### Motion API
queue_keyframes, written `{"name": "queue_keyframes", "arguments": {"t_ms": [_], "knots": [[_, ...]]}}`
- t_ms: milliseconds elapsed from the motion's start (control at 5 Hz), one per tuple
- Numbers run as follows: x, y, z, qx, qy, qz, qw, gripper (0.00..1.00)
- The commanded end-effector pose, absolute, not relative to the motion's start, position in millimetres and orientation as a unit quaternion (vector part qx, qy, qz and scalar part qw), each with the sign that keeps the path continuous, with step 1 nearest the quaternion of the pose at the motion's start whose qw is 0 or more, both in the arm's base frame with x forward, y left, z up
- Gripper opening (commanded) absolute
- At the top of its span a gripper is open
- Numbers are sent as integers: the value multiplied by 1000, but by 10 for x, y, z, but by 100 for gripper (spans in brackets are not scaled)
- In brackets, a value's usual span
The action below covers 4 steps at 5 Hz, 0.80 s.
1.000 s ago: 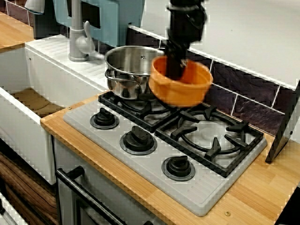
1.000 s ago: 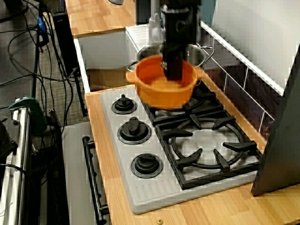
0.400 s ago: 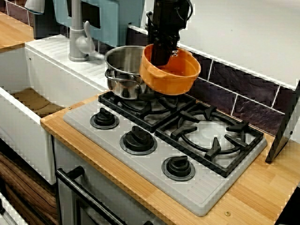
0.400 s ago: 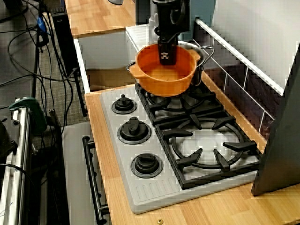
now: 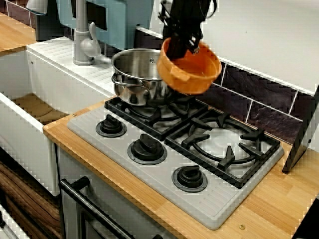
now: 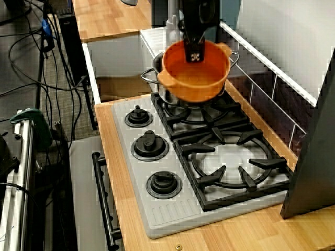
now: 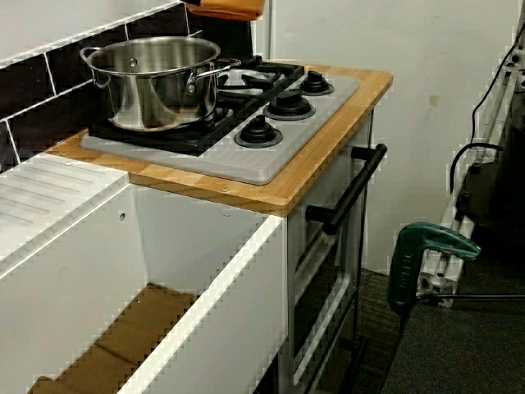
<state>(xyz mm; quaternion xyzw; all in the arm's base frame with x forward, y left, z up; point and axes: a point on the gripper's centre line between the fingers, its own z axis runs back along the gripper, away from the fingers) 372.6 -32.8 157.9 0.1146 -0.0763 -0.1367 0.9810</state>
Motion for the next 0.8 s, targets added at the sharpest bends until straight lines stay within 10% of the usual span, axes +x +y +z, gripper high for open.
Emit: {"name": "queue_keyframes", "arguments": {"t_ms": [0, 600], "knots": [[3718, -13, 1984, 122, -118, -124, 978, 0], [3492, 648, 2190, 157, -152, -67, 973, 0]]}}
